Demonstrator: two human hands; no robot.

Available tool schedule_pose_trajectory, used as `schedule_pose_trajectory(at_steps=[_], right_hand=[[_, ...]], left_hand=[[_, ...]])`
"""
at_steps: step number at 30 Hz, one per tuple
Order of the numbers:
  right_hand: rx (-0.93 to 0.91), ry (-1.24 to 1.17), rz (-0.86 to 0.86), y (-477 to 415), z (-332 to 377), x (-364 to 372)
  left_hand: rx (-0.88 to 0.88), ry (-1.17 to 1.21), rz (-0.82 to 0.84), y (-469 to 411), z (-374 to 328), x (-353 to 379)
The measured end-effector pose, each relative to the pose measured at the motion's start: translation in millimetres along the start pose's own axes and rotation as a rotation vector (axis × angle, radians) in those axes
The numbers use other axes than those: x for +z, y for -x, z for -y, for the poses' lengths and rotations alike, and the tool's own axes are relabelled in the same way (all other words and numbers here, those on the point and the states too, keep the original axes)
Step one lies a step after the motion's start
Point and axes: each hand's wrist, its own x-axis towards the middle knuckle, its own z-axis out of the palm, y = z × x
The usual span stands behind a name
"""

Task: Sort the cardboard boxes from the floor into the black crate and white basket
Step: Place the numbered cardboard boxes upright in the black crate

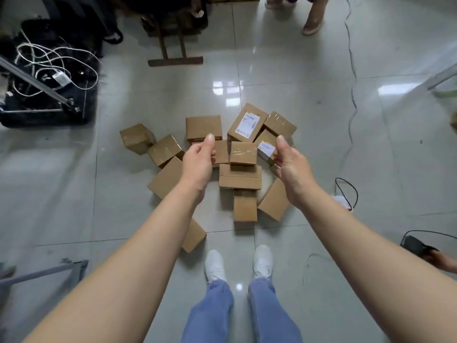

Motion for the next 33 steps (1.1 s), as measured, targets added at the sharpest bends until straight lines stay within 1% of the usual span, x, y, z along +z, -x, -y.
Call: schedule_pose_trajectory(at_steps=[3, 6, 12, 18, 21, 23, 26, 29, 33], right_hand=[[0.036, 0.161, 0.034, -58.2, -49.1, 3.5], [0.068, 0.238, 0.025, -112.0, -100.3, 4.7], [0.197, 0.305, 0.006, -198.6, -196.3, 8.2], [0.230, 0.349, -0.013, -265.0, -267.1, 25.0], [0.226, 0.366, -0.040, -288.3, -288.0, 31.4], [0.259, 0.340, -0.045, -299.9, -297.7, 33.2], [0.299, 0.268, -0.047, -310.0, -304.2, 34.5], [0.313, 0.243, -0.055, -306.6, -301.1, 33.9], [0.306, 0.251, -0.047, -278.6, -279.7, 30.0]], left_hand=[[-0.084, -0.030, -0.035, -55.8, 54.7, 19.5], [-0.116, -0.110, -0.065, -105.7, 111.9, 32.6], [-0.154, -0.271, -0.095, -183.2, 209.0, 47.8], [-0.207, -0.347, -0.054, -248.7, 281.8, 62.1], [-0.241, -0.321, -0.037, -275.4, 304.1, 71.2], [-0.271, -0.293, -0.033, -288.3, 313.3, 76.0], [-0.329, -0.161, -0.023, -299.2, 320.4, 78.9], [-0.363, -0.081, -0.025, -295.8, 319.5, 80.3], [-0.356, -0.097, -0.044, -268.8, 296.8, 74.7]])
